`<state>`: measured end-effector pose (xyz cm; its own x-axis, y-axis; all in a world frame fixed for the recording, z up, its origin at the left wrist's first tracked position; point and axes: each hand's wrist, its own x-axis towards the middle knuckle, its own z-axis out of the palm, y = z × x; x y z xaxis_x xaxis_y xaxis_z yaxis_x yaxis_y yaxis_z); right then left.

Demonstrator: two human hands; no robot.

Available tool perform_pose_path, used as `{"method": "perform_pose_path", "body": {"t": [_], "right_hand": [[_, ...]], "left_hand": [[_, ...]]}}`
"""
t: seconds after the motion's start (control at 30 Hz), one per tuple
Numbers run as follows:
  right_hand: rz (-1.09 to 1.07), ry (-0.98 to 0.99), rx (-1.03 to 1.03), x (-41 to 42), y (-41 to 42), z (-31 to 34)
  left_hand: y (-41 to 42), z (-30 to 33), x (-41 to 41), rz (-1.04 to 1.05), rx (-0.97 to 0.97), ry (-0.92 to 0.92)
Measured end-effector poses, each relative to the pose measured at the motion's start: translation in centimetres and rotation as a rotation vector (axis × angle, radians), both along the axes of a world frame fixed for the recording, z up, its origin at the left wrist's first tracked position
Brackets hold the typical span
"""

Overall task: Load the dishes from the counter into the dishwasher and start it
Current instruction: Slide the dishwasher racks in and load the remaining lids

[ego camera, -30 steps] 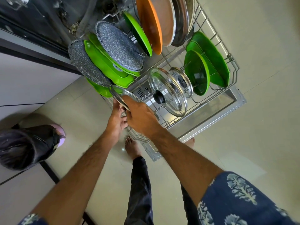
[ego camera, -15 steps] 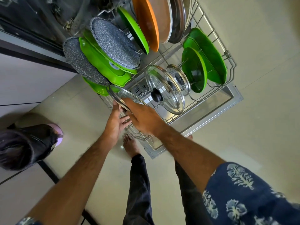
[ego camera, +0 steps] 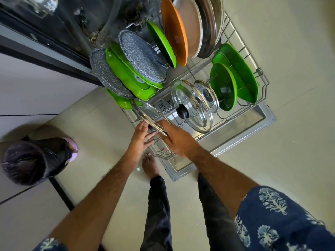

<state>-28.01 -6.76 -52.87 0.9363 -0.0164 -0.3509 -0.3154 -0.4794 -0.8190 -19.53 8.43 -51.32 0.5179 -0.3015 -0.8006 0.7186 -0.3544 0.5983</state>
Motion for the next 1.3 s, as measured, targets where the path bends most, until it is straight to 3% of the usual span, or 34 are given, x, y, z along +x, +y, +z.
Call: {"method": "perform_pose_path", "body": {"t": [0.27, 0.47, 0.53, 0.63, 0.7, 0.77, 0.83, 1.0, 1.2, 1.3], "right_hand": [[-0.049, 0.25, 0.131, -1.8, -2.6, 1.4], [-0.326, 0.125, 0.064, -7.8, -5.0, 4.3], [-0.566, 0.125, 0.065, -9.6, -6.0, 4.5], [-0.958, 0.234, 0.068, -11.2, -8.2, 3.7], [-1.185, 0.393, 0.251, -11.6, -10.4, 2.4], [-1.31, 0.514, 0.582, -11.4, -12.6, 1.3], [-1.312, 0.577, 0.788, -10.6, -14.3, 0.3], [-1.181, 0.706, 0.941, -7.4, -15.9, -1.4], [-1.263, 0.712, 0.787, -4.6, -14.7, -3.1], [-1.125, 0.784, 0.746, -2.8, -14.9, -3.3]], "left_hand": [[-0.7, 0.8, -2.0, 0.015, 0.077, -0.131], [-0.6, 0.7, -7.1, -0.018, 0.227, -0.241], [-1.4, 0.5, -9.5, 0.031, 0.231, -0.165], [-3.6, -0.3, -12.4, 0.169, 0.215, 0.127], [-5.7, -0.8, -14.0, 0.328, 0.201, 0.326], [-7.7, -1.3, -15.0, 0.493, 0.166, 0.434], [-9.4, -1.9, -15.1, 0.636, 0.105, 0.475], [-12.4, -3.6, -13.7, 0.92, 0.018, 0.519], [-14.3, -4.7, -12.2, 0.969, 0.088, 0.473], [-14.5, -4.8, -10.8, 1.116, 0.126, 0.452]]}}
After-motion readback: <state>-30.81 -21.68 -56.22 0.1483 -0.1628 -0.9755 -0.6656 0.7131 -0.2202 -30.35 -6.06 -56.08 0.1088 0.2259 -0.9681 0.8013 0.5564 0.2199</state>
